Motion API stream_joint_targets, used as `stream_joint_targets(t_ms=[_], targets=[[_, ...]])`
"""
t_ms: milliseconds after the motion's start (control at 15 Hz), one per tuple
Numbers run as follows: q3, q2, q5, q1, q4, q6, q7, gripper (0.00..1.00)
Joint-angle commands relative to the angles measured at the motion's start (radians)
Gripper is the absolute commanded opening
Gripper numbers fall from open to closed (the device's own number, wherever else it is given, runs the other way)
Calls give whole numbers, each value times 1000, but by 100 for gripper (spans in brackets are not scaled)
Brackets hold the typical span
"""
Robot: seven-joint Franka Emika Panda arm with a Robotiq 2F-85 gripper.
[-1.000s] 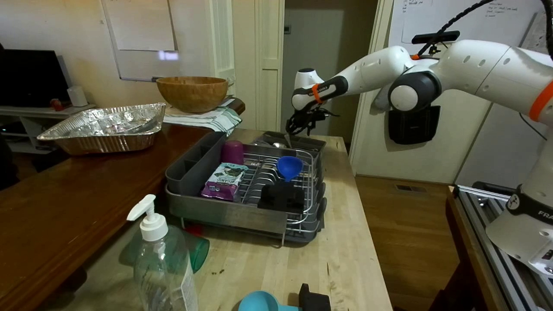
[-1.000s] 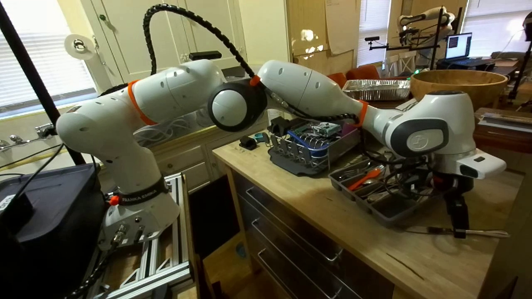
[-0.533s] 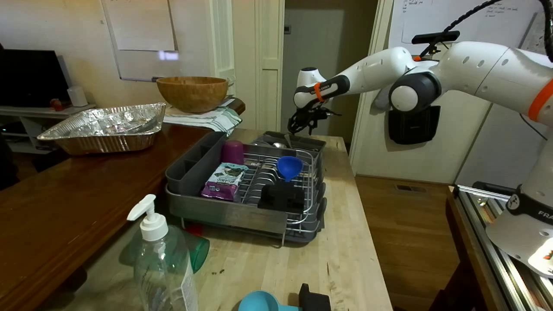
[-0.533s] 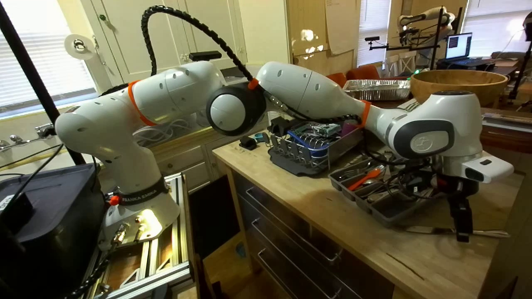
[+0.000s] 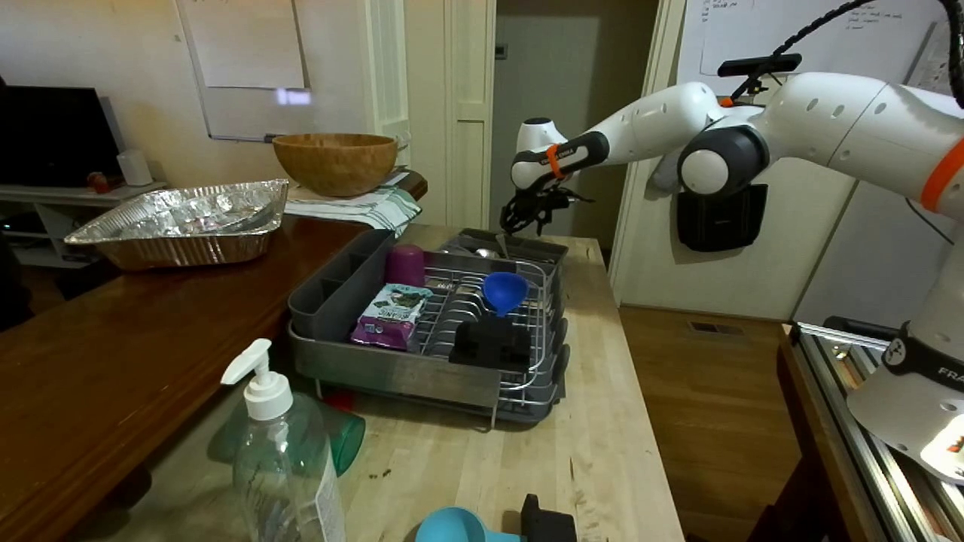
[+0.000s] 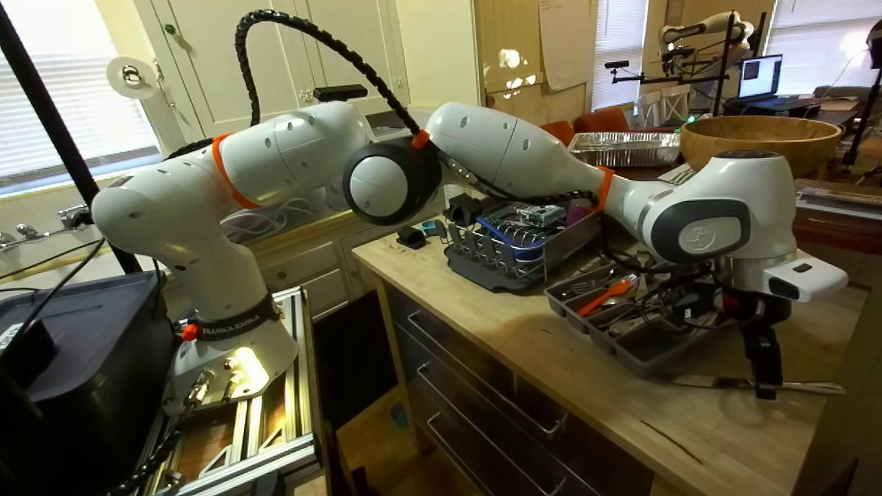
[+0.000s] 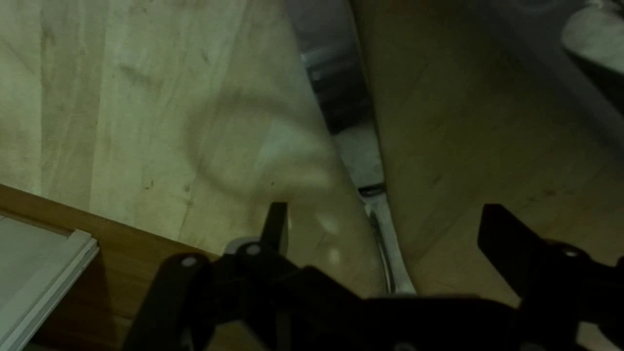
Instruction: Put the silver knife in the cutlery holder.
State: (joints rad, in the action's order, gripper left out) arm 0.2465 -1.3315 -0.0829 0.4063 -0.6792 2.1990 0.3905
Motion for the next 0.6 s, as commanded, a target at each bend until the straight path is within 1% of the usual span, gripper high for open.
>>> stream_joint_targets(t_ms=[0, 200, 267, 333, 400, 467, 533], targets=[[3, -26, 5, 1, 20, 13, -1, 100], [2, -34, 4, 2, 25, 7, -2, 100], [1, -37, 4, 2, 26, 6, -3, 98], [0, -39, 3, 2, 26, 6, -4, 87], [1, -40, 3, 2, 27, 6, -2, 73], [1, -41, 3, 1, 28, 8, -1, 71], [2, -40, 5, 0, 31, 9, -1, 61]])
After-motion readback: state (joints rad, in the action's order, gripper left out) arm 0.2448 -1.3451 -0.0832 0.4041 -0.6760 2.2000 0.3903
